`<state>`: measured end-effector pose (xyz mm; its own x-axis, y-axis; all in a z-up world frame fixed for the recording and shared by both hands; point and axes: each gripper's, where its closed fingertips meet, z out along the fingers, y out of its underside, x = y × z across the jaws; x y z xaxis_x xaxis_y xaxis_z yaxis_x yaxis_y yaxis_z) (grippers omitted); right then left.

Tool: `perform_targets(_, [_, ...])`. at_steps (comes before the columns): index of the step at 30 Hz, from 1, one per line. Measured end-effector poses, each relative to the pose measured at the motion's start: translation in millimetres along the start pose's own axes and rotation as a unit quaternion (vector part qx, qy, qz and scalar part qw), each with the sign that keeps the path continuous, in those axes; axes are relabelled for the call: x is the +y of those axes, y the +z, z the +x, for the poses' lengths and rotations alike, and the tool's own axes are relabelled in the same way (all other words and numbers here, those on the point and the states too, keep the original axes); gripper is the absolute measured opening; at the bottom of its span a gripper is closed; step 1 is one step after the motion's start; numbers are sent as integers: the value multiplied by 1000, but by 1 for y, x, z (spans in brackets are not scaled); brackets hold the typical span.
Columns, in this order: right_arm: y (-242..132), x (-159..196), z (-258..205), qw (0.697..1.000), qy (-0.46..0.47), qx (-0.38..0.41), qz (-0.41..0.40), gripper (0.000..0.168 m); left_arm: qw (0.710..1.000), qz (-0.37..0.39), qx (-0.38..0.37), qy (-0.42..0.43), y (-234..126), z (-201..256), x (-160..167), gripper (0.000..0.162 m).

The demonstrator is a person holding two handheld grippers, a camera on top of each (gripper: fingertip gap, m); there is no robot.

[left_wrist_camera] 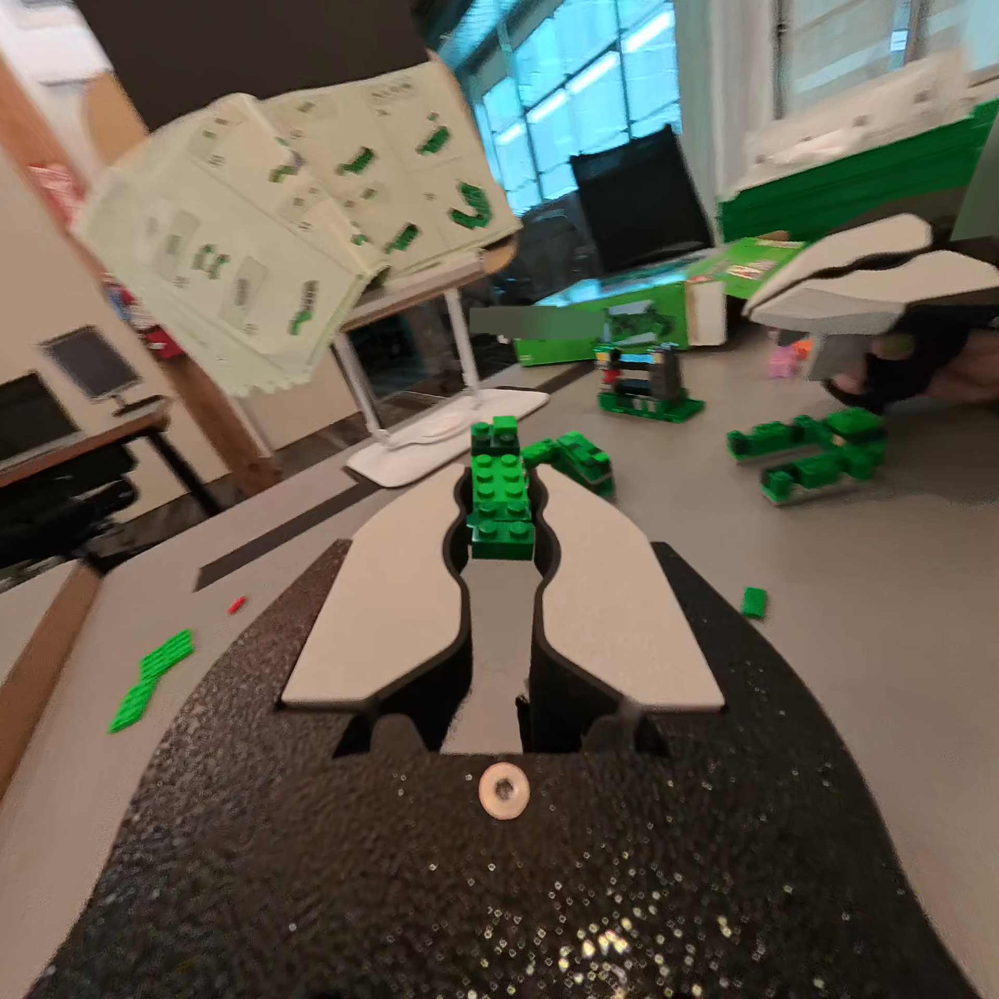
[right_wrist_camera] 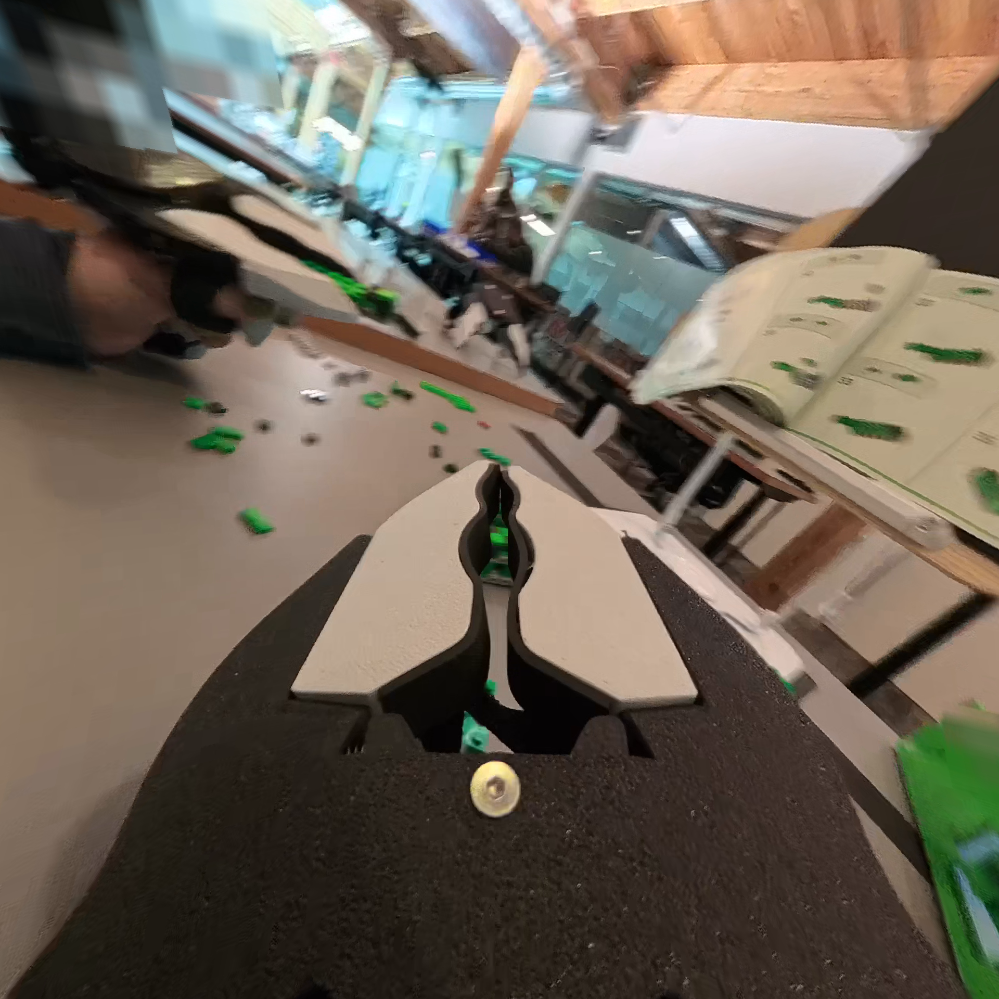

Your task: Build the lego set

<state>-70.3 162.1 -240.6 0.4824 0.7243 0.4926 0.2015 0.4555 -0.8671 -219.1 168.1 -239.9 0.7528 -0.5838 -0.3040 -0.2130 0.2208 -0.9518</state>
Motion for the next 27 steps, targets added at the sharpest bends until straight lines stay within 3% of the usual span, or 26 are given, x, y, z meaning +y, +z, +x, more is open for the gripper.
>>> perform_targets(5, [16,-10,-72,970,12,-227,-88,2,991,-23,133,-19,-12,23,6,19])
perform_targets(12, [35,31,-110,860,14,-433,-268,14,967,-37,240,-72,-29,42,6,19])
perform_targets(19, [35,47,-119,800,-9,-495,-340,12,956,-67,276,-68,-28,57,12,19])
perform_targets(27, [33,53,-122,795,-28,-488,-360,8,948,-76,301,-62,-26,70,13,19])
